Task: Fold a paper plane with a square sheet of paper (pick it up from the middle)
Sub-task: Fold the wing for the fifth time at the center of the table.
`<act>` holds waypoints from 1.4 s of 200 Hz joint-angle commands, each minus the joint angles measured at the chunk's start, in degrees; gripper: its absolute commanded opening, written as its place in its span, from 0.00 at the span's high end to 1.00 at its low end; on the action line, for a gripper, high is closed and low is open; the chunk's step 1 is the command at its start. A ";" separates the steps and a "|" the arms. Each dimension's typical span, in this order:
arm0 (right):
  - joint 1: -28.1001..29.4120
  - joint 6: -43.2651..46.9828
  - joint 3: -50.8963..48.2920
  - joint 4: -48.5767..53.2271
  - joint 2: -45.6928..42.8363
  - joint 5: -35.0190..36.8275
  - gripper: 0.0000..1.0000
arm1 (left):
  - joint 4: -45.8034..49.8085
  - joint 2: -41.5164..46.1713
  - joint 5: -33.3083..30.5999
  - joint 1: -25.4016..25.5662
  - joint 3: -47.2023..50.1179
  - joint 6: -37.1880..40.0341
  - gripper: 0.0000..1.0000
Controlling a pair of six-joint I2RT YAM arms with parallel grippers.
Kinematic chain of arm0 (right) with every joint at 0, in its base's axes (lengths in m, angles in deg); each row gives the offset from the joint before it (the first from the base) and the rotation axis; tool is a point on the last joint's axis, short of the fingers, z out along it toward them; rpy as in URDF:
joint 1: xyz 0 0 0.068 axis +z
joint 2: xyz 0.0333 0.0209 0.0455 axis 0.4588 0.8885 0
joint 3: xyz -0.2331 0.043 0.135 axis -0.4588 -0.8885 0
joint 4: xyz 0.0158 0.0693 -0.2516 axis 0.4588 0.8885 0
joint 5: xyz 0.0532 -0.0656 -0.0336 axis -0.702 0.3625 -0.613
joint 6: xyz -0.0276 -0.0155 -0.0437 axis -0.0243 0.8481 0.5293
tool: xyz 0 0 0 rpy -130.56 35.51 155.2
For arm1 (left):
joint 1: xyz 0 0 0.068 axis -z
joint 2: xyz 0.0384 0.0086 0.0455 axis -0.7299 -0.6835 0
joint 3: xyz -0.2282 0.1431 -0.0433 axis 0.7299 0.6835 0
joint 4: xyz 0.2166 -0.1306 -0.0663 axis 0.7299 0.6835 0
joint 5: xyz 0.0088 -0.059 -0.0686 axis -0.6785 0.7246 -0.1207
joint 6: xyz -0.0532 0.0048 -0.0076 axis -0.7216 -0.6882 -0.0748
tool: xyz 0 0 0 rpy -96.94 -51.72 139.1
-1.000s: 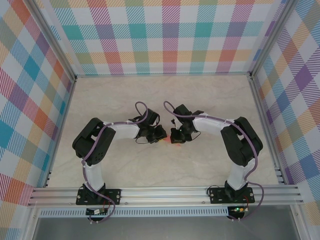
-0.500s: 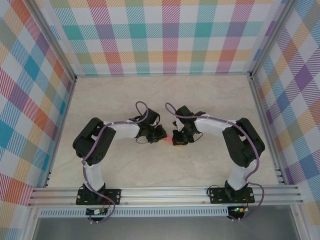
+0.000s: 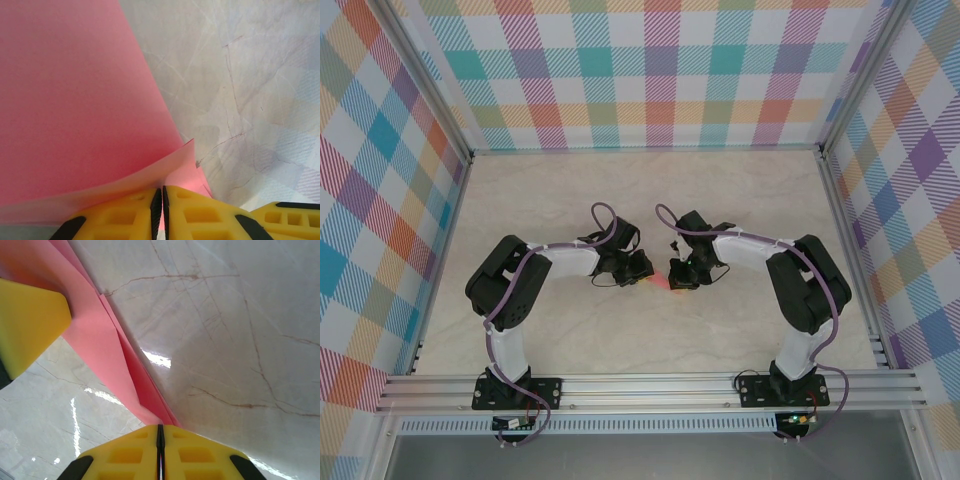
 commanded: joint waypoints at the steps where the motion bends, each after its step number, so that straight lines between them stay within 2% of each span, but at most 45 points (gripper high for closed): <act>1: -0.58 0.39 -0.87 0.68 1.09 1.09 0.90 | 7.22 -4.29 -7.70 -0.19 1.56 1.25 0.85; 93: -0.91 0.55 -2.34 0.11 3.37 0.31 0.90 | 7.46 -4.34 -7.80 -0.19 1.48 1.27 0.85; 154: -1.02 0.27 -3.13 0.57 -3.00 -3.01 0.90 | 7.57 -4.11 -7.97 -0.22 1.56 1.37 0.85; 245: -1.51 -0.91 -7.64 0.43 -1.43 -0.14 0.90 | 7.62 -3.98 -8.14 -0.20 1.86 1.48 0.86; 280: -1.55 -1.55 -5.56 -2.97 -7.81 -6.56 0.88 | 7.48 -3.96 -8.14 -0.19 1.75 1.47 0.86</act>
